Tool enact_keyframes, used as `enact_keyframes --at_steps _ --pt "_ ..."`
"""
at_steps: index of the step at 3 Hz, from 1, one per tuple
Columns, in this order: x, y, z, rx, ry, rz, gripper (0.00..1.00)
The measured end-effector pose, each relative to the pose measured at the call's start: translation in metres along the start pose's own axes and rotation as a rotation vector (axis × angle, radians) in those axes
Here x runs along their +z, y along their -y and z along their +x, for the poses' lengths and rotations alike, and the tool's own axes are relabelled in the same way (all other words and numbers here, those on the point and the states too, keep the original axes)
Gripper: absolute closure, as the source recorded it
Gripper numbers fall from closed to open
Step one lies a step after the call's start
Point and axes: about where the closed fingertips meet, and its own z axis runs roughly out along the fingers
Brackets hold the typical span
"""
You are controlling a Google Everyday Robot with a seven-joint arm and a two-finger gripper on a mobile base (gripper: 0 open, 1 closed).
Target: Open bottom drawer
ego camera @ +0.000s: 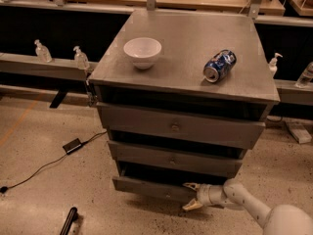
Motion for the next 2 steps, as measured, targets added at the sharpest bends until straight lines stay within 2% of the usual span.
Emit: enact_keyframes --at_steps 1,2 --pt "0.0 0.0 0.0 0.0 0.0 0.0 0.07" --pt "-0.019 -0.054 -0.006 0.093 0.065 -0.046 0.0"
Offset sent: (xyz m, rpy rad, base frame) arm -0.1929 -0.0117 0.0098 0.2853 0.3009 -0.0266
